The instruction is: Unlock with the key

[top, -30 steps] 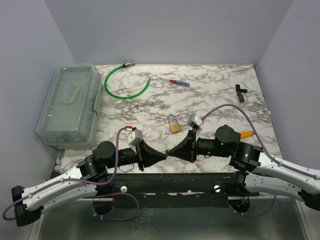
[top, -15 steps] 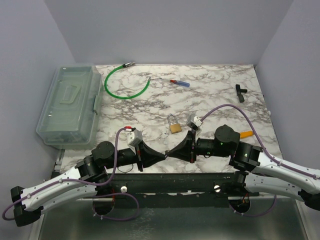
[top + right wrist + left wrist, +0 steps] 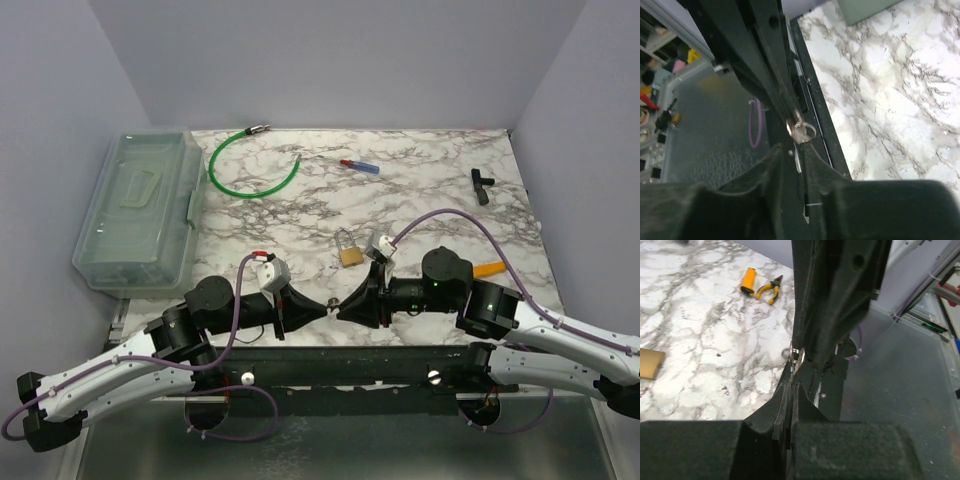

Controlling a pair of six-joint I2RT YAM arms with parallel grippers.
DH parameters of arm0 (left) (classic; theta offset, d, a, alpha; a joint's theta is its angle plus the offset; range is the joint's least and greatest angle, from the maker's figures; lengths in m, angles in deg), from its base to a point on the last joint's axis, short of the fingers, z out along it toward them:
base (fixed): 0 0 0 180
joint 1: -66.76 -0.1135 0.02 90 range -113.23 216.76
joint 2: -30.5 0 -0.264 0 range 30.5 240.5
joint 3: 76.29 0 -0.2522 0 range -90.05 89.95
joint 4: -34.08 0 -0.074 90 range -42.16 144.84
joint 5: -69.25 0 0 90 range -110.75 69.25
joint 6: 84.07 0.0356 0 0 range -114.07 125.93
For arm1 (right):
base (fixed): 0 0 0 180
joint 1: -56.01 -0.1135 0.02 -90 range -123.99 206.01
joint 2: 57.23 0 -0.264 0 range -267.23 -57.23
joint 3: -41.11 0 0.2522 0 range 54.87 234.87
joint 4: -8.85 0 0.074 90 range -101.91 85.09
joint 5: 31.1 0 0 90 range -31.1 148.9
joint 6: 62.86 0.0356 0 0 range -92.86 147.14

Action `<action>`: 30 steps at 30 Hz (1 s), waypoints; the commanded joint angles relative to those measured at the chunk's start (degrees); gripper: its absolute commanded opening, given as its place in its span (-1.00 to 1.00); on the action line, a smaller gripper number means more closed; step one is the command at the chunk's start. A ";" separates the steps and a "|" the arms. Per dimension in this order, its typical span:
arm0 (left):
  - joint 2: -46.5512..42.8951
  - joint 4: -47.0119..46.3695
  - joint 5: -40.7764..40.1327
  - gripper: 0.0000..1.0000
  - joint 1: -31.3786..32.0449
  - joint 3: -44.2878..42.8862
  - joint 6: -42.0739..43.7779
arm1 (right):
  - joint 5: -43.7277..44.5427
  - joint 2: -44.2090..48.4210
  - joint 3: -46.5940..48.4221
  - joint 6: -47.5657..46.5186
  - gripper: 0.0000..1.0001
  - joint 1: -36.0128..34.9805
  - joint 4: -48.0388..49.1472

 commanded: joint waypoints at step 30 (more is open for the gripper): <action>15.74 27.42 5.96 -1.00 0.41 -19.04 -8.34 | -5.28 0.15 0.45 -11.82 0.33 -0.33 6.52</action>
